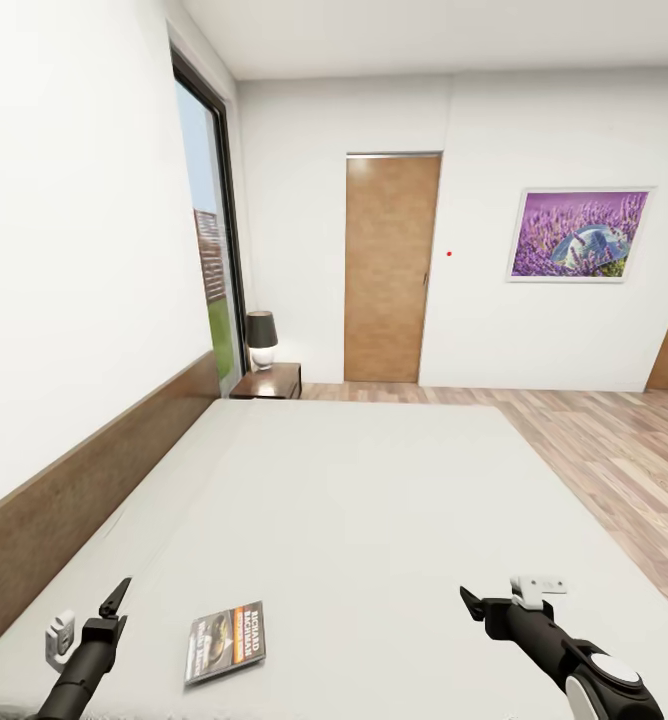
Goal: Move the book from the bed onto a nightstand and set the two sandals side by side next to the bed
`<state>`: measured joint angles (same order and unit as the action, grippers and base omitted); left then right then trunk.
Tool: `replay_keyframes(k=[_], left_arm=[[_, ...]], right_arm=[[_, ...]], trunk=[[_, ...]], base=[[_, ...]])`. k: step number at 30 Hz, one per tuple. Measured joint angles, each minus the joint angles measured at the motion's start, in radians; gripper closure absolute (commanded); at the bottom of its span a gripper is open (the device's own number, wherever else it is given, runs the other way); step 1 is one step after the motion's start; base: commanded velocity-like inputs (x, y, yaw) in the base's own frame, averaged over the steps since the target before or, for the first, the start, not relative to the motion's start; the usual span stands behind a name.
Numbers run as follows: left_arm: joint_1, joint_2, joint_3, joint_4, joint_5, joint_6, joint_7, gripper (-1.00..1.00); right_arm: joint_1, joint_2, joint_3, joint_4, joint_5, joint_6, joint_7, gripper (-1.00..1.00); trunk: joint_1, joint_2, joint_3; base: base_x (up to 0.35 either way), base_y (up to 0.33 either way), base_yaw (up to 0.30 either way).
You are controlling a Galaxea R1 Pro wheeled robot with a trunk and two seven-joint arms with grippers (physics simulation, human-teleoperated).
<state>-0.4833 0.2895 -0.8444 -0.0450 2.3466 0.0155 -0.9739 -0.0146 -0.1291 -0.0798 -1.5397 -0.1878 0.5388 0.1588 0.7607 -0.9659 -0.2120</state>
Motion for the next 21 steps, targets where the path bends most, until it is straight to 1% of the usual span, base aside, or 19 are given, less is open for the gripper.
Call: replay_keyframes(k=[3, 7, 21], left_arm=[[0.0, 0.0, 0.0, 0.0, 0.0, 0.0, 0.001, -1.0], [0.0, 0.0, 0.0, 0.0, 0.0, 0.0, 0.001, -1.0], [0.0, 0.0, 0.0, 0.0, 0.0, -0.001, 0.001, -1.0]], right_arm=[[0.0, 0.001, 0.0, 0.0, 0.0, 0.0, 0.0, -1.0], [0.0, 0.001, 0.0, -0.001, 0.0, 0.0, 0.0, -1.0], [0.0, 0.002, 0.0, -0.001, 0.0, 0.0, 0.0, -1.0]], trunk=[[0.0, 0.0, 0.0], [0.0, 0.0, 0.0], [0.0, 0.0, 0.0]], base=[[-0.186, 0.0, 0.0], [-0.094, 0.0, 0.0], [-0.018, 0.0, 0.0]])
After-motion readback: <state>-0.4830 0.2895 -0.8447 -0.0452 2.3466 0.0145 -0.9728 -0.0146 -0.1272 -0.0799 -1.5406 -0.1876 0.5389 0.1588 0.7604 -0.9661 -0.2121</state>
